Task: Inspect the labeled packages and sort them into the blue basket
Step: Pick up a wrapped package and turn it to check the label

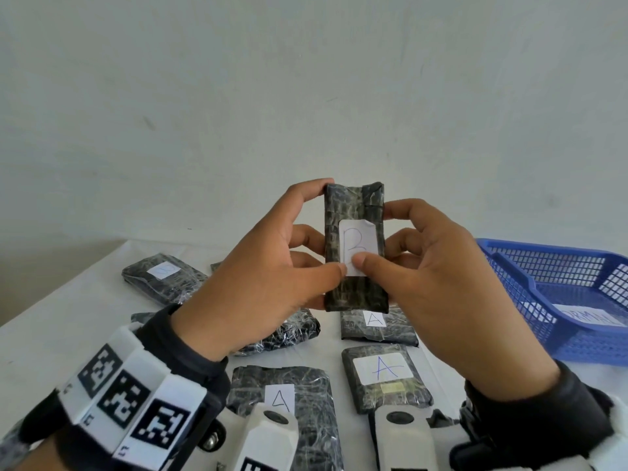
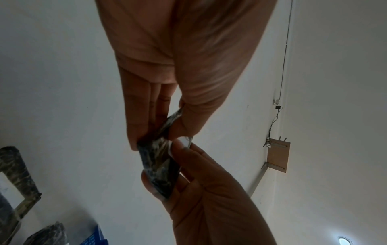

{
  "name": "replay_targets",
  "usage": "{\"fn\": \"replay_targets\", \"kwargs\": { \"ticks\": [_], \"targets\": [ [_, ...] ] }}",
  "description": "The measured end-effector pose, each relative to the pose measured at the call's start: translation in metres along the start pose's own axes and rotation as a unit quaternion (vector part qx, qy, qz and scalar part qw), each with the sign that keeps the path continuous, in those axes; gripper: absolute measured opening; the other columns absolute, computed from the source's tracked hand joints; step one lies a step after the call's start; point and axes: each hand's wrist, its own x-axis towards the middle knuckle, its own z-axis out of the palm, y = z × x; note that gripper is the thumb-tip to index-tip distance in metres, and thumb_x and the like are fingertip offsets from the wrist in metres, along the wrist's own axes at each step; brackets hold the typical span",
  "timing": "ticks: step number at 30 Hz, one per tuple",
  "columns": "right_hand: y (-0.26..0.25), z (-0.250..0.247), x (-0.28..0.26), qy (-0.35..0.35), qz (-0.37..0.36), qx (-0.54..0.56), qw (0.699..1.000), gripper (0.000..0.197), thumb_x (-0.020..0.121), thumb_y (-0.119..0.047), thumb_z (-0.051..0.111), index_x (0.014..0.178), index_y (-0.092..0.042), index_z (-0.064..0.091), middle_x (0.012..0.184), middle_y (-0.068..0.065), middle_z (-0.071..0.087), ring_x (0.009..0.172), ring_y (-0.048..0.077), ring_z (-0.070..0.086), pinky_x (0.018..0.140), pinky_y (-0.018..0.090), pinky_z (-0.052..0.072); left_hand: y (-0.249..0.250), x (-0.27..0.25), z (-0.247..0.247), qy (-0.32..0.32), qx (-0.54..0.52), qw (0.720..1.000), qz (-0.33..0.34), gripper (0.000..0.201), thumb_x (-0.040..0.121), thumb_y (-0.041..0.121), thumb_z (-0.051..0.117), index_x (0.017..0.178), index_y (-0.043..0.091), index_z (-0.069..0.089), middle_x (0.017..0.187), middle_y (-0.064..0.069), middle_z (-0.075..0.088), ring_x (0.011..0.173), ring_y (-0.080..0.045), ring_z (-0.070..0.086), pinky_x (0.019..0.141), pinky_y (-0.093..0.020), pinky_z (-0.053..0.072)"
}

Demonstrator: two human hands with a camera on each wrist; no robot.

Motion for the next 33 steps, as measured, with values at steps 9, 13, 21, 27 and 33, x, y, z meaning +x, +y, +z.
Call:
{"fn": "replay_targets", "kwargs": {
  "ticks": [9,13,21,27,33],
  "targets": [
    [0.0,-0.001,0.001,-0.009,0.007,0.006,1.0,0.067,0.088,-0.017,0.082,0.144,-0.038,0.051,0.082,0.001,0.07,0.075,0.019,0.075,0.069,0.031,0.06,0.0,0.001,-0.003,0.012,-0.009,1.0,-0.009,0.085,0.085,0.008,0.082,0.147,0.053,0.044,0.093,-0.003,0.072,0.085,-0.033,0.077,0.082,-0.063,0.061],
    [-0.005,-0.004,-0.001,0.009,-0.009,0.013,1.0,0.07,0.089,-0.013,0.081,0.148,-0.038,0.052,0.083,-0.001,0.072,0.073,0.016,0.074,0.067,0.025,0.058,0.001,0.001,-0.003,0.004,-0.047,0.999,-0.011,0.09,0.085,0.003,0.079,0.152,0.049,0.04,0.096,-0.008,0.075,0.088,-0.032,0.077,0.081,-0.047,0.064],
    [-0.009,-0.003,-0.004,0.016,-0.026,-0.009,0.999,0.073,0.09,-0.017,0.08,0.151,-0.041,0.049,0.085,-0.009,0.074,0.073,0.011,0.073,0.068,0.023,0.06,0.004,0.0,0.0,0.006,-0.06,0.998,-0.006,0.094,0.087,0.002,0.075,0.158,0.044,0.031,0.095,-0.004,0.077,0.086,-0.024,0.078,0.077,-0.034,0.063],
    [-0.011,-0.001,-0.005,-0.015,-0.032,-0.029,0.999,0.081,0.089,-0.015,0.081,0.147,-0.053,0.039,0.089,-0.015,0.074,0.079,0.006,0.073,0.079,0.029,0.062,0.003,0.0,0.0,0.01,-0.049,0.999,-0.017,0.093,0.087,0.003,0.075,0.159,0.043,0.03,0.093,-0.002,0.077,0.088,-0.027,0.078,0.081,-0.038,0.064],
    [-0.012,-0.001,-0.005,-0.044,-0.027,-0.047,0.998,0.089,0.087,-0.018,0.082,0.157,-0.046,0.033,0.093,-0.013,0.075,0.089,0.006,0.075,0.089,0.039,0.062,0.004,0.0,0.0,0.008,-0.05,0.998,-0.025,0.096,0.086,0.003,0.077,0.159,0.042,0.029,0.089,0.004,0.076,0.082,-0.02,0.077,0.076,-0.032,0.062]
  ]
}}
